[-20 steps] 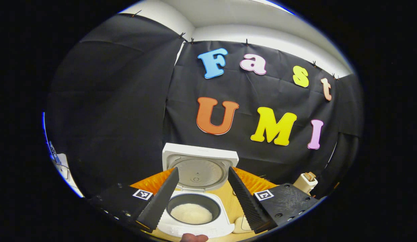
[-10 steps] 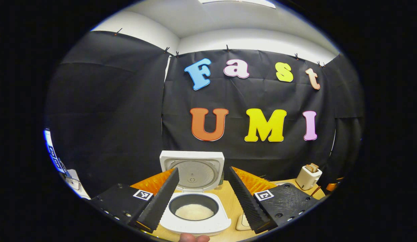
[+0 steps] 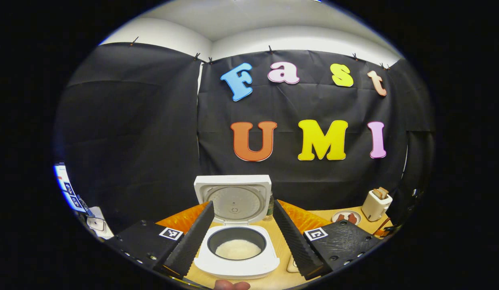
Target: Close the left gripper, press the button to open the rice cooker; take a wooden spoon from the chopstick holder with the right hand, scoop a spoonful of rice and pour it into the rice cooker, then put the wooden spoon back into the chopstick holder.
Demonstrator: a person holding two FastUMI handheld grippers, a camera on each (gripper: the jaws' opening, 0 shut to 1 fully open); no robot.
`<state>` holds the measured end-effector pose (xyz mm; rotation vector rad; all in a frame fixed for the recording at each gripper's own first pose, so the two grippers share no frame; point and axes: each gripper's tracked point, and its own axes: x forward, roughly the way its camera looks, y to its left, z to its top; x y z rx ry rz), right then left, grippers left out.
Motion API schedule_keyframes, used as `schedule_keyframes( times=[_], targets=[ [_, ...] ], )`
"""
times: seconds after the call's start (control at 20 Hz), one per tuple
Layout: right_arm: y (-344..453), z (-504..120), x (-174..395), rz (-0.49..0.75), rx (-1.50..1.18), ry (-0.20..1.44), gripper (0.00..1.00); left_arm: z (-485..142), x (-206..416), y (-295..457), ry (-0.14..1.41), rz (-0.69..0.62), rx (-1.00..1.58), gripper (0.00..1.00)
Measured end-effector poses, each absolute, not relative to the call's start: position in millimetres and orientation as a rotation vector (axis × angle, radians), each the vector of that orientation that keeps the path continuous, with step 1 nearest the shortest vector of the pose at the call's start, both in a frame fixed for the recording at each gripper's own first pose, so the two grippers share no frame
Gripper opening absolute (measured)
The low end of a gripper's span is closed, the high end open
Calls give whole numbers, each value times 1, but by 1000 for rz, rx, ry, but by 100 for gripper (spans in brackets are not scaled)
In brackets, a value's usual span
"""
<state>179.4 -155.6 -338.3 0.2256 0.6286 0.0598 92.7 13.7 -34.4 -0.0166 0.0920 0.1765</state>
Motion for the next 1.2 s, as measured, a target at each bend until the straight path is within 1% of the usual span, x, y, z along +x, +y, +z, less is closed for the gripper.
schedule_keyframes(
  times=[0.05, 0.1, 0.15, 0.2, 0.25, 0.3, 0.35, 0.45, 0.55, 0.65, 0.85, 1.0, 1.2],
  targets=[
    [-156, -344, 185, 63, 244, 634, 72, -36, 90, 15, 98, 192, -23, 94],
    [-156, -348, 192, 76, 256, 636, 67, -35, 88, 15, 102, 202, -30, 94],
    [-155, -351, 197, 81, 261, 639, 60, -38, 86, 15, 114, 209, -32, 94],
    [-155, -354, 203, 85, 261, 639, 46, -42, 84, 16, 121, 217, -27, 94],
    [-155, -357, 207, 90, 266, 644, 36, -42, 82, 17, 126, 221, -19, 94],
    [-154, -359, 210, 93, 279, 648, 39, -42, 80, 17, 127, 224, -14, 94],
    [-155, -359, 211, 89, 293, 649, 31, -43, 79, 18, 127, 227, -13, 94],
    [-153, -357, 209, 84, 326, 654, 25, -43, 79, 21, 125, 233, -20, 94],
    [-150, -353, 200, 82, 335, 656, 21, -43, 78, 25, 123, 238, -38, 94],
    [-148, -351, 189, 74, 307, 660, 20, -46, 78, 26, 119, 232, -57, 94],
    [-143, -346, 171, 64, 213, 664, 20, -48, 78, 35, 109, 208, -69, 94],
    [-142, -338, 168, 39, 173, 646, 20, -48, 76, 47, 102, 192, -91, 94],
    [-139, -313, 172, -12, 126, 615, 13, -51, 71, 72, 90, 188, -83, 94]
  ],
)
